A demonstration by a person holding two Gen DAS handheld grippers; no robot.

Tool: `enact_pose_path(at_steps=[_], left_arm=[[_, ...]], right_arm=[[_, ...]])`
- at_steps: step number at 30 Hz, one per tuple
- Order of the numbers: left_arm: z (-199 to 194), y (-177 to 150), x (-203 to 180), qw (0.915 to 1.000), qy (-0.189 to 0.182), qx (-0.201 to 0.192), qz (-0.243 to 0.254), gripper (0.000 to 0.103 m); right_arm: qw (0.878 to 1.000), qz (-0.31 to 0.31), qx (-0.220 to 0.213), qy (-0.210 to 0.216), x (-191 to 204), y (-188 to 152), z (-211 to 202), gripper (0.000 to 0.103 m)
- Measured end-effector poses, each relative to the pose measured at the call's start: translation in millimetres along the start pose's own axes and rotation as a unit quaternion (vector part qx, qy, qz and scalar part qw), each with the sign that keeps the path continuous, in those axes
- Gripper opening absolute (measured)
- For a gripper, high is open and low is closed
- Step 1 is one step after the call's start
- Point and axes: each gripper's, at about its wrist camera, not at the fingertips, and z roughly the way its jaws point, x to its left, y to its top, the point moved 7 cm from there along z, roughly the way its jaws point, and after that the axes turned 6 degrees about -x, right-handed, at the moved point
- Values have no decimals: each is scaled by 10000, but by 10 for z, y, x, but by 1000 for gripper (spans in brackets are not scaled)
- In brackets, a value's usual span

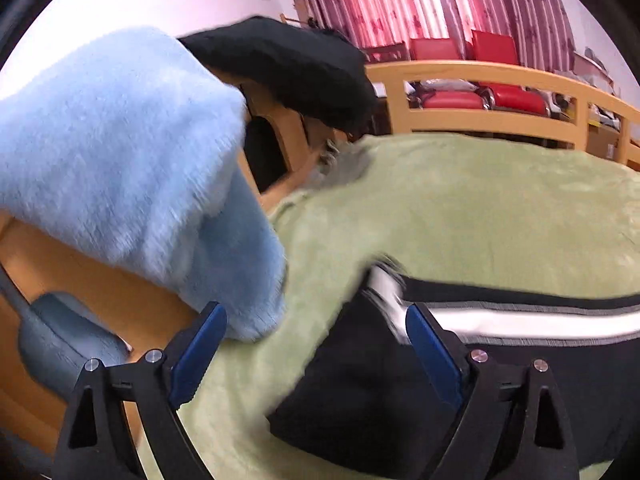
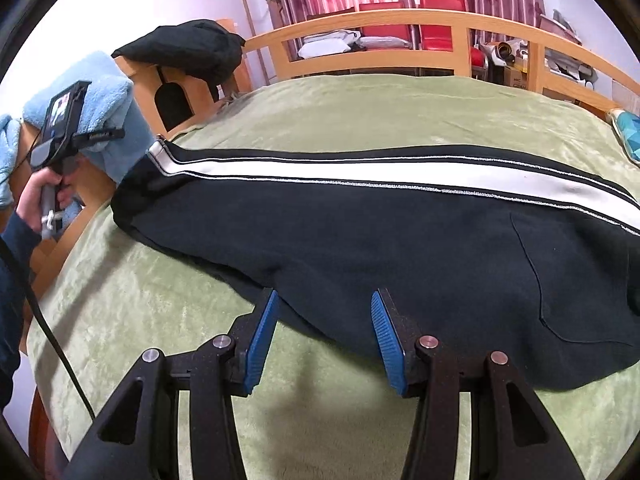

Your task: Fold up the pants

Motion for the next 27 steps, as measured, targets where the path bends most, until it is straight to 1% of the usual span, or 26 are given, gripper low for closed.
enact_pose_path(at_steps=[1,2,5,7,8,9,10,11,12,13,14,16,18,19,20,21,22,24,27], left_arm=[[22,-107,-80,9997,-220,50,-25,91],[42,-172,-138,9995,-303,97,-7,91],[254,-471,-289,9988,-226,416,100,91],[366,-683,-322,9971,-250,723,-57,91],[401,-798,-328,9958,-324,828,-215,91],[440,-882,-329,9950,-399,853,-342,89],[498,-990,-332,9944,-427,879,-408,77],[559,-1076,-345,9936,-395,994,-354,65],[655,-1192,-359,9912,-366,1247,-251,41],[718,-1285,-356,9887,-434,1413,-267,34],[687,-1334,-359,9890,-487,1349,-366,34],[555,-1331,-294,9904,-512,1213,-423,34],[419,-1341,-228,9901,-590,1146,-549,36],[335,-1351,-173,9890,-650,1139,-687,44],[247,-1370,-127,9868,-750,1164,-834,50],[169,-1401,-79,9844,-856,1174,-996,61],[67,-1438,-20,9802,-1005,1150,-1258,62],[5,-1500,21,9715,-1280,1193,-1601,62],[-11,-1595,24,9515,-1726,1407,-2123,62]], right_arm=[[10000,-11,-37,-18,-4,-1,9,48],[10000,-12,-25,-31,-3,0,24,48],[10000,-36,-59,21,2,0,45,48],[9999,-62,-147,16,-13,4,56,48],[9998,-59,-198,-18,-37,6,72,48],[9998,-30,-212,-24,-61,-3,106,48],[9998,11,-181,46,-68,-23,152,48],[9999,23,-132,103,-53,-36,195,48],[9999,11,-33,130,-44,-70,260,48],[10000,-10,26,86,-38,-100,310,48],[10000,-30,50,67,-32,-115,332,48],[9999,3,63,85,-12,-121,331,48],[9995,59,-19,299,59,-79,277,48],[9991,32,-76,426,131,-40,254,48],[9988,-28,-97,478,181,-16,253,48],[9985,-184,-94,506,280,13,281,49],[9981,-354,-80,497,373,29,338,49],[9970,-527,-82,555,480,28,466,49],[9967,-525,65,608,546,-52,714,48]])
